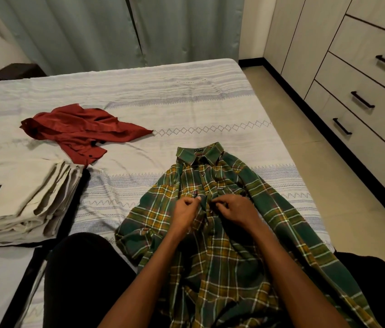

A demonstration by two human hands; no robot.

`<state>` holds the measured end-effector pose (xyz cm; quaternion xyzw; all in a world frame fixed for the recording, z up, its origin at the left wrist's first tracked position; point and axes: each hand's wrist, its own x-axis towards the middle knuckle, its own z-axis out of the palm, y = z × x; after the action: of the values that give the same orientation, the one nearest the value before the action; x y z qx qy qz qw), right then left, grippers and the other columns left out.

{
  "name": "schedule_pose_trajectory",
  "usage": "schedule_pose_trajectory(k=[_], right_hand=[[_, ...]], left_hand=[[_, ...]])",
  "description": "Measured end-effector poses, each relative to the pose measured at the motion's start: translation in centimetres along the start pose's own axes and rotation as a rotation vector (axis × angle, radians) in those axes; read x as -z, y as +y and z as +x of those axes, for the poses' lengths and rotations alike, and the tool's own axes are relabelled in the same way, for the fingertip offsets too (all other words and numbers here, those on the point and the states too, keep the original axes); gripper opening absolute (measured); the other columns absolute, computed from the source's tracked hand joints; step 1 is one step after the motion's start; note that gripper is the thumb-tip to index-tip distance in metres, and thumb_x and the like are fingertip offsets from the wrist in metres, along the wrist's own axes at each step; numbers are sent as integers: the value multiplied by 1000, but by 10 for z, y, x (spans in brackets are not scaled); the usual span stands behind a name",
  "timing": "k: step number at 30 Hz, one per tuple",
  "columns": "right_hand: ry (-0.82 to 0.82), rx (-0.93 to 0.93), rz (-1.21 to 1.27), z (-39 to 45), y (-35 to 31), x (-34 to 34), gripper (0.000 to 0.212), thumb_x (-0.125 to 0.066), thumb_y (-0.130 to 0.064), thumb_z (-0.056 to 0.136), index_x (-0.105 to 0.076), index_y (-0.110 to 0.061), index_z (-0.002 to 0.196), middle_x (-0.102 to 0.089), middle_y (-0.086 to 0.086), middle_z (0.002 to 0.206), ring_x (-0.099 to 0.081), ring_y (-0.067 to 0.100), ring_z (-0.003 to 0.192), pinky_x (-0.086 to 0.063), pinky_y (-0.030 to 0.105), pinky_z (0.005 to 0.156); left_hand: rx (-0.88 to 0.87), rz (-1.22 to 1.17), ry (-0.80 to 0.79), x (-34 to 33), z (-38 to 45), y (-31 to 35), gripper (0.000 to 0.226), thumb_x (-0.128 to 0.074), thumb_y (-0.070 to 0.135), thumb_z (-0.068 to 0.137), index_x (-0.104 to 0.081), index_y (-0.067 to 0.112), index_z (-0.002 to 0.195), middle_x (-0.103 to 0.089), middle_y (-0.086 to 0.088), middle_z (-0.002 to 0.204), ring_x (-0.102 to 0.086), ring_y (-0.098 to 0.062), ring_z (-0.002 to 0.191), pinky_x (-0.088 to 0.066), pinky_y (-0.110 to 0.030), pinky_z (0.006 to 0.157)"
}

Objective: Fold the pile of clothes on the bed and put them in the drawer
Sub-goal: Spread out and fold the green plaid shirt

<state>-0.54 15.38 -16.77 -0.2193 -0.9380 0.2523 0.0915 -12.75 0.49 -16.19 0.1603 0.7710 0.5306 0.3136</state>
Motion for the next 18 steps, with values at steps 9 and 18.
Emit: schedule_pose_trajectory(k=[9, 18], right_hand=[[115, -447, -153, 91, 31, 47, 46, -50, -32, 98, -50, -14, 140, -53, 16, 138, -51, 37, 122, -47, 49, 96], [-143, -643, -39, 121, 57, 72, 25, -56, -26, 92, -64, -9, 110, -67, 16, 110, -62, 34, 92, -47, 34, 77]], left_hand=[[31, 699, 205, 33, 85, 41, 64, -57, 42, 97, -31, 9, 145, -41, -21, 142, -51, -41, 122, -45, -50, 100], [185, 650, 145, 50, 128, 43, 33, -59, 33, 92, -53, 6, 110, -65, -13, 103, -67, -34, 93, -56, -39, 83]])
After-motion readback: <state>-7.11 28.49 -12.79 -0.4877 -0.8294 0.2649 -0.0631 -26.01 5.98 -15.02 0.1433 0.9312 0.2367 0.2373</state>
